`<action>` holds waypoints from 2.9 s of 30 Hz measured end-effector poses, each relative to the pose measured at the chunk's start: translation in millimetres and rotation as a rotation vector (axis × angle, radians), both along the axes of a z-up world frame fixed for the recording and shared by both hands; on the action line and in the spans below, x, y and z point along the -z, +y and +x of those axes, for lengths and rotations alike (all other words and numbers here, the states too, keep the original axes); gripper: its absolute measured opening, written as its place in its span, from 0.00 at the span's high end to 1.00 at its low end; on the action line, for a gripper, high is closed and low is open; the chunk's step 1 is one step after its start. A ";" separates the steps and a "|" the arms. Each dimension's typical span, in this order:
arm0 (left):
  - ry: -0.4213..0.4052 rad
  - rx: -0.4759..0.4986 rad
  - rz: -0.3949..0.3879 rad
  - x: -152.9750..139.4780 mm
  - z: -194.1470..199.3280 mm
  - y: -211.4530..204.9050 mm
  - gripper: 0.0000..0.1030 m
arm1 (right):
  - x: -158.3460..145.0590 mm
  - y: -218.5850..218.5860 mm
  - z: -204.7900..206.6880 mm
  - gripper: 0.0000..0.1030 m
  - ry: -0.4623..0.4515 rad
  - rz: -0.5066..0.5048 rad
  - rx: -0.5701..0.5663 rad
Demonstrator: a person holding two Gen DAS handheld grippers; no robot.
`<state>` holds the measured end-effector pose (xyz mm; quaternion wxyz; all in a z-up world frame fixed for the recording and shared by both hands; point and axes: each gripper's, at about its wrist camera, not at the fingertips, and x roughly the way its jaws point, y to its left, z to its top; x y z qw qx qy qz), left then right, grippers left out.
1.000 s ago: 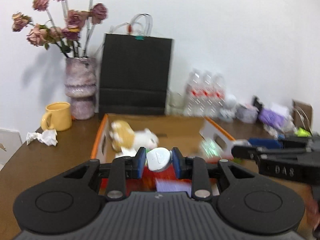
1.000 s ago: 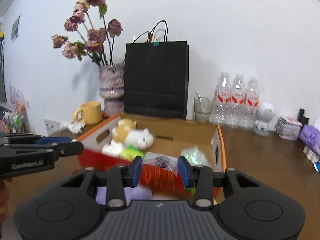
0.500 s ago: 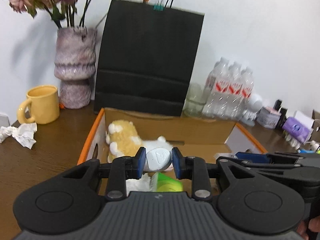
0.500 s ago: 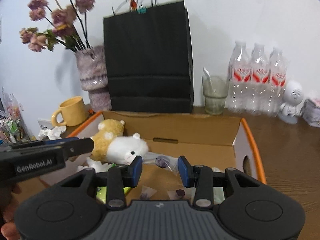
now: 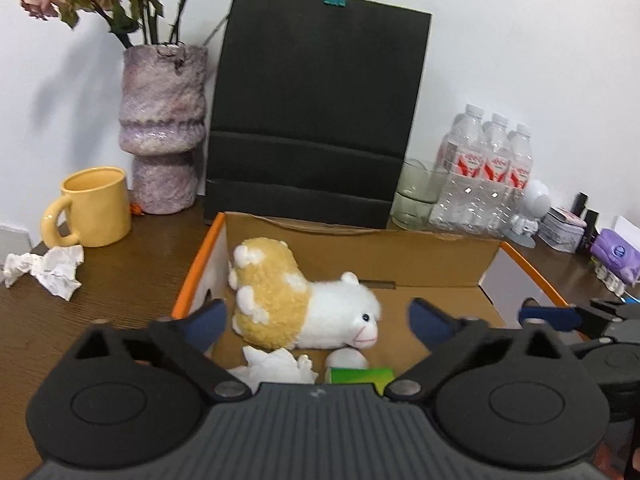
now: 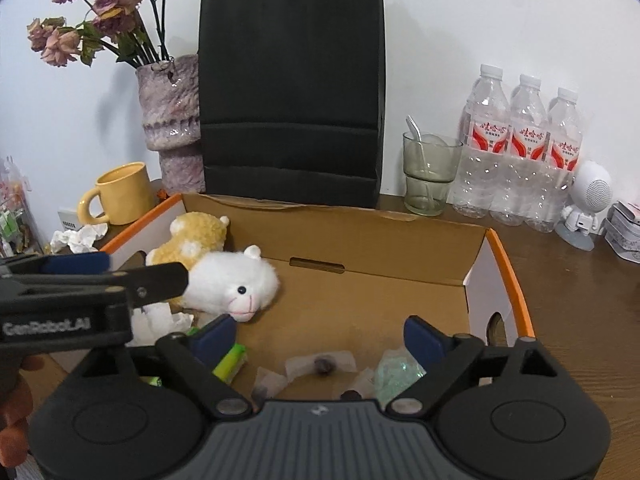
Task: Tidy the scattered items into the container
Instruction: 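Carry puck and screw bag into the box and release both, then move both tools back toward the purple pouch and white container, then grasp the purple knit pouch with left tool while right tool grasps the white container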
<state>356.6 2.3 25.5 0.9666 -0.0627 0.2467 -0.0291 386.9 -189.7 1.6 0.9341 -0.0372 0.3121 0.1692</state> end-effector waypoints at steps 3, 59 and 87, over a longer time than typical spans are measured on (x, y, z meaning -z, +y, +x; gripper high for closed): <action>0.001 -0.010 0.017 -2.0 -0.9 -1.8 0.00 | 0.2 -0.9 -0.4 0.01 0.002 -0.008 0.007; 0.141 0.122 0.100 42.2 -165.6 -38.4 0.00 | 35.9 -54.7 -177.3 0.00 0.028 -0.085 0.066; 0.050 0.151 0.124 39.1 -175.2 -49.7 0.62 | 31.3 -65.0 -190.3 0.39 -0.070 0.005 -0.001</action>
